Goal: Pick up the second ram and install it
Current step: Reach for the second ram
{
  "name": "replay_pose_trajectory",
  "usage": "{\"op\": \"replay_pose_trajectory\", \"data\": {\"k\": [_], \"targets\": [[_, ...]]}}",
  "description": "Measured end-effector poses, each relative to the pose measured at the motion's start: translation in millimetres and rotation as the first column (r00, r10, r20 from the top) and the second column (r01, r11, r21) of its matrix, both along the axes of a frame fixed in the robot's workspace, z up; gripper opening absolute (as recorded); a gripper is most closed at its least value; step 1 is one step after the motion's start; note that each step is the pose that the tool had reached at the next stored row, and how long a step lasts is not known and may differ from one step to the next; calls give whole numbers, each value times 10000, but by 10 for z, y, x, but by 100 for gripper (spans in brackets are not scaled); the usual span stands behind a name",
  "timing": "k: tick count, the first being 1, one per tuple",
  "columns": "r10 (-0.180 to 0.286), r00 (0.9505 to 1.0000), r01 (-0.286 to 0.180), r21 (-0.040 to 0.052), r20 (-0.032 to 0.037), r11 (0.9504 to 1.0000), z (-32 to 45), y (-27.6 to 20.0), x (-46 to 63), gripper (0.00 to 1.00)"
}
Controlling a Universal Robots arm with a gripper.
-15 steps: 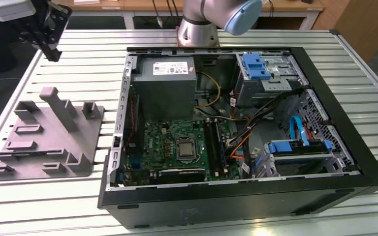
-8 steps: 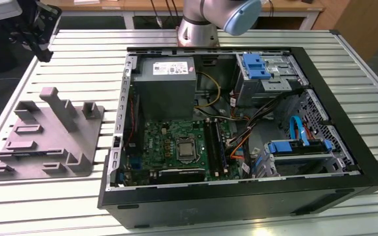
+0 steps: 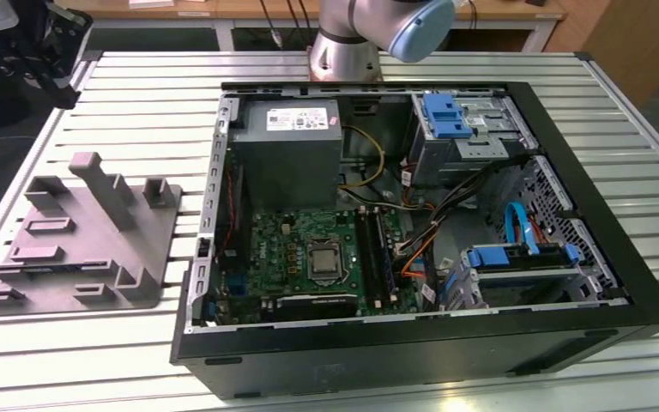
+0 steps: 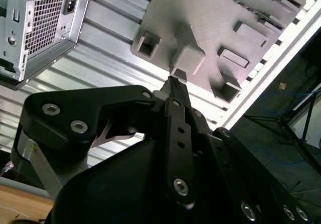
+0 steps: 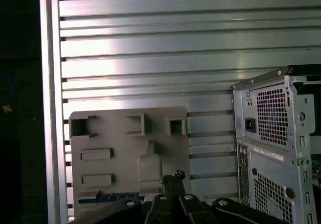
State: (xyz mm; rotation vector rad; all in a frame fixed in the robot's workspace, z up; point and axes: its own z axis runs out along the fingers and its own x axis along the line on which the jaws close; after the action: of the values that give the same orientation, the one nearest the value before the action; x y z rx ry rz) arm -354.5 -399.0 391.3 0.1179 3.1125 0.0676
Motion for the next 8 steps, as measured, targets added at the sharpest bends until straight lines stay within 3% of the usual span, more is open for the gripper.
{"op": "replay_pose_trajectory", "data": {"k": [8], "targets": [[0, 10000, 0, 0, 0, 10000, -5, 0, -128, 10]]}}
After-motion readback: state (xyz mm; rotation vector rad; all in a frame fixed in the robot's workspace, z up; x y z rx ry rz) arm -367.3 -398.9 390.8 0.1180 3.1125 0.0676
